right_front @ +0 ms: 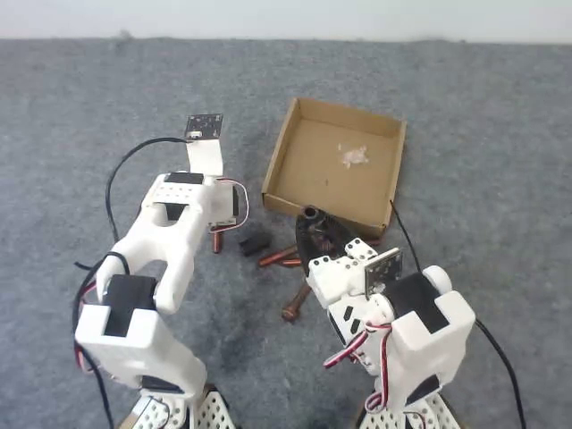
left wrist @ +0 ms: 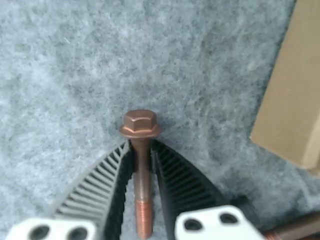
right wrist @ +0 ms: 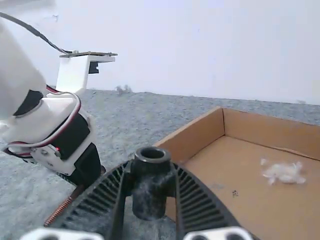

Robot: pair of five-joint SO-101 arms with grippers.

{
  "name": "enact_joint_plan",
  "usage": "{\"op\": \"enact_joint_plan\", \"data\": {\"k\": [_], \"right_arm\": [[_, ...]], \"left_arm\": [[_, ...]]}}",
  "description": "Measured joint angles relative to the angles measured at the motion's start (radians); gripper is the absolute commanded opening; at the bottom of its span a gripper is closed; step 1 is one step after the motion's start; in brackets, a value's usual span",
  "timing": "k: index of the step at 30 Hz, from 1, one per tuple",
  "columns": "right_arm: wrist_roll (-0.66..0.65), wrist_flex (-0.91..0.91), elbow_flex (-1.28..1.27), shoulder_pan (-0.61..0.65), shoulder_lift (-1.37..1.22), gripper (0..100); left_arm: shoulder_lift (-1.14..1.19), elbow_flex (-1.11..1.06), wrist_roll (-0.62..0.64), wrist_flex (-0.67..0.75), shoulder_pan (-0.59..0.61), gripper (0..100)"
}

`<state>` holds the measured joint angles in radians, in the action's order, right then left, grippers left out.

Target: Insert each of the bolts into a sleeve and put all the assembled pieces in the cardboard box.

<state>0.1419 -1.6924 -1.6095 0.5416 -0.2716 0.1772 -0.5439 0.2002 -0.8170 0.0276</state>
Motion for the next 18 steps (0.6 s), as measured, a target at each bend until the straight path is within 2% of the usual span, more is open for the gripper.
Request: {"op": "enact_joint_plan", "data": {"k": [7, 18], "right_arm": [[0.006, 0.032, 0.0, 0.023, 0.0, 0.6], [0.006, 0.075, 0.0, 0.025, 0.0, 0.6]], "left_arm": [[0.0, 0.015, 0.0, 0.003, 0.0, 1], [0.0, 0.044, 0.0, 0.097, 0.002, 1]]}}
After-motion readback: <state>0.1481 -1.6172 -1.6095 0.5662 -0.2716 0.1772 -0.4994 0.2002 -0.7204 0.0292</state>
